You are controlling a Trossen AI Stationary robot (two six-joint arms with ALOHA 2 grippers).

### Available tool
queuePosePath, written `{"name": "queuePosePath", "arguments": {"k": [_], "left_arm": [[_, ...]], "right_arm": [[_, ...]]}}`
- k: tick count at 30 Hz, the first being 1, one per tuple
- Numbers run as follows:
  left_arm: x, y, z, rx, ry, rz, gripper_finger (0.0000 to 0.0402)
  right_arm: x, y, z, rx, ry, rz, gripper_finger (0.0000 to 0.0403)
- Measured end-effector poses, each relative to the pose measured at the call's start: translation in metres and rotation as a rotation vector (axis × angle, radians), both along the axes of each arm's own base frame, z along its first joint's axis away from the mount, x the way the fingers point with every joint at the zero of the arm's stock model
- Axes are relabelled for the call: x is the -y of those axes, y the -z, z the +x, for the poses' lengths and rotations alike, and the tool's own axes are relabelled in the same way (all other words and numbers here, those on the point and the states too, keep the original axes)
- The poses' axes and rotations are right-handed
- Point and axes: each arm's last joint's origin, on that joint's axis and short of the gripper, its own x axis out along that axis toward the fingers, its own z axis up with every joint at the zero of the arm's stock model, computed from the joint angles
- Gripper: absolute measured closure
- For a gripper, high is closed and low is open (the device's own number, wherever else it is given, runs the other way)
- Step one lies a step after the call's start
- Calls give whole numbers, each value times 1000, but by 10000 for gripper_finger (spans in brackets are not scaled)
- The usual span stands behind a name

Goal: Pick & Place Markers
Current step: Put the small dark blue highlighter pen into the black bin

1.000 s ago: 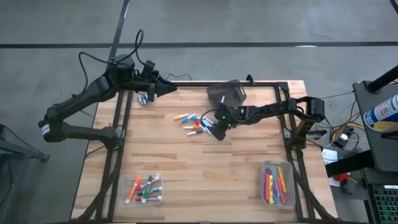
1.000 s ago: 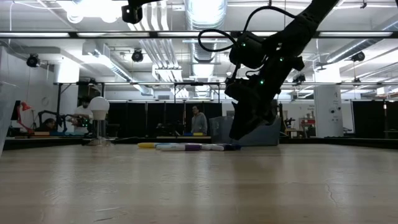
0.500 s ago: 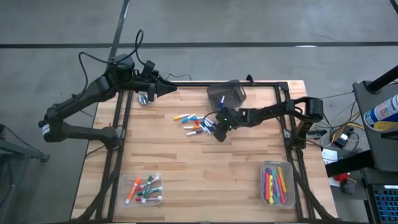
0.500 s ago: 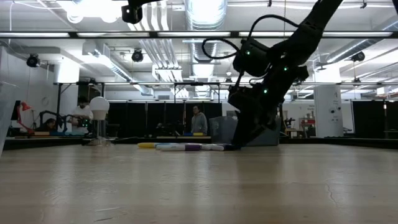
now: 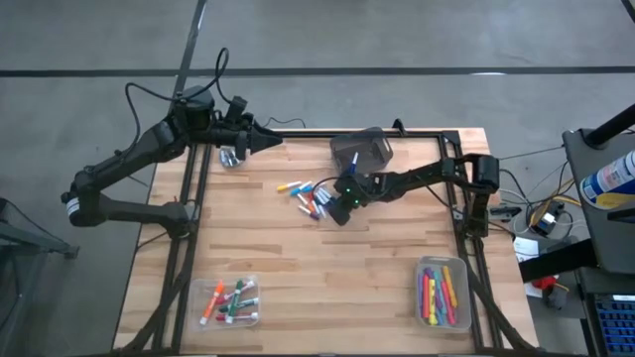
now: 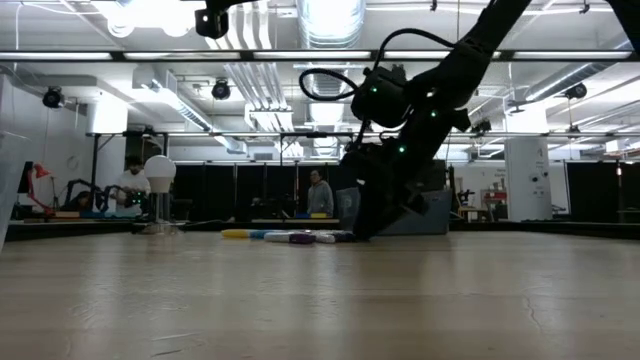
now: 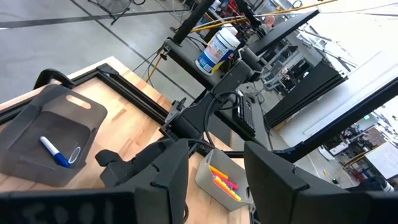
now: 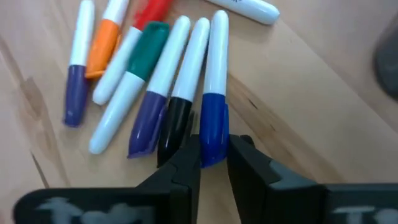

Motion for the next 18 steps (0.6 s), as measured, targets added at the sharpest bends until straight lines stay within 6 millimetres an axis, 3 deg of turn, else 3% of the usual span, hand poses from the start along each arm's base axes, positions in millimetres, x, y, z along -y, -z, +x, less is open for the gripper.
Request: {"name": "queuePosePath", "arguments": {"k": [8,18], "left_arm": [[0,0,0,4,1,8,255],[0,0,0,3,2,23,255]], "right_arm": [[2,-13,8,-36,-1,10,390],[6,-51,30,-60,-101,-25,394]]}}
